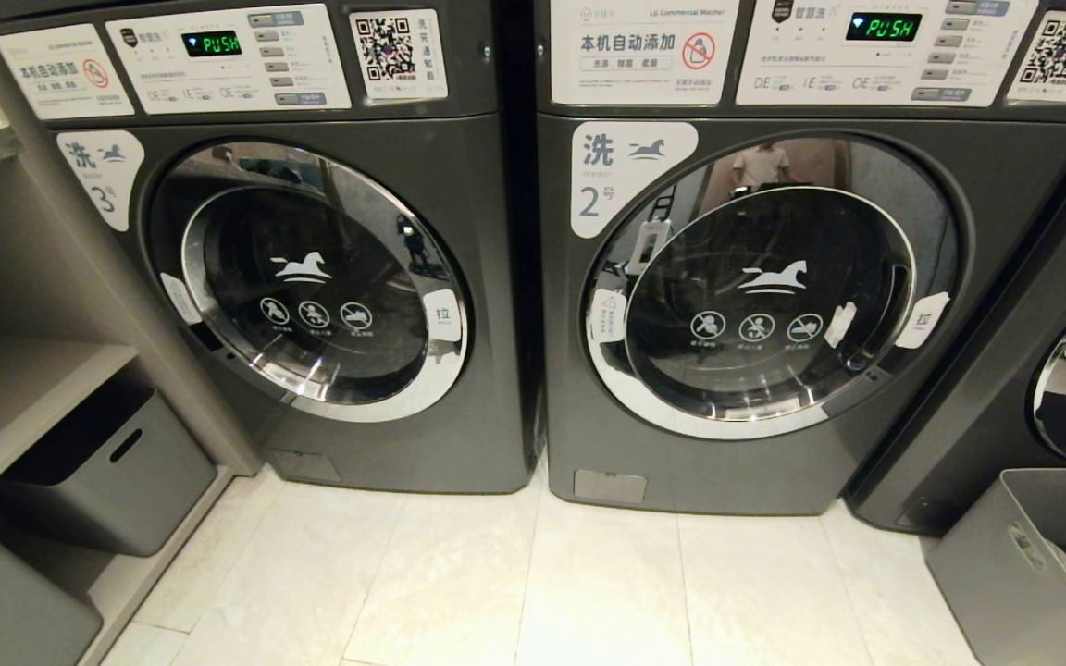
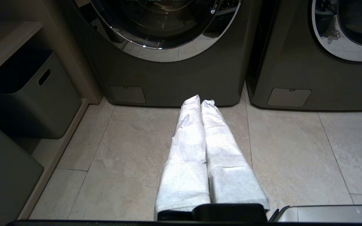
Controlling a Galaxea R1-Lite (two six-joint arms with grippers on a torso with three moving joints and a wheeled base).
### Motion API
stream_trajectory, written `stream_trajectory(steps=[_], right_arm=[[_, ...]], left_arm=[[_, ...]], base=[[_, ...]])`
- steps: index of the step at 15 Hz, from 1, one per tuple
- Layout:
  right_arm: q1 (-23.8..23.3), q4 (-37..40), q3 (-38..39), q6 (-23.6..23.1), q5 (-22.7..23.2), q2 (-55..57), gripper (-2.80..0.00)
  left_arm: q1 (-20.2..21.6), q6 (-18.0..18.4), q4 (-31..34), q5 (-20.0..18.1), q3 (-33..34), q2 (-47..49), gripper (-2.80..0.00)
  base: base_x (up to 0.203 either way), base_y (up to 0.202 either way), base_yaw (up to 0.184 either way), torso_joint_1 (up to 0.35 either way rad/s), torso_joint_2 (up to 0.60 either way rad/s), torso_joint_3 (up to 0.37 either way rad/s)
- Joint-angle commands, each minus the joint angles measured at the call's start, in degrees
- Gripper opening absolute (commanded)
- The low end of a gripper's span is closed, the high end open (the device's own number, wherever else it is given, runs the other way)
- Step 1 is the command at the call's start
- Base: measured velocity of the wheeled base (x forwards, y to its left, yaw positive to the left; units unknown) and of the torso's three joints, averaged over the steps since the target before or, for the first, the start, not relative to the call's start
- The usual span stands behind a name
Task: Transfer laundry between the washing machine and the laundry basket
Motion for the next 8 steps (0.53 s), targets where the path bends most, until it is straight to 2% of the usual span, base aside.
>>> stream_trajectory(steps=[1, 8], right_arm=[[0.0, -0.2, 2.3, -0.1, 0.1, 0.1, -2.8], [0.0, -0.2, 2.3, 0.2, -0.4, 0.1, -2.8]], left_arm=[[0.0, 0.1, 0.1, 0.0, 0.0, -0.1, -2.8], [0.0, 0.5, 0.2, 0.0, 0.0, 0.0, -2.8]], base=[[0.0, 0.0, 0.0, 0.0, 0.0, 0.0], [0.0, 0.0, 0.0, 0.0, 0.0, 0.0]])
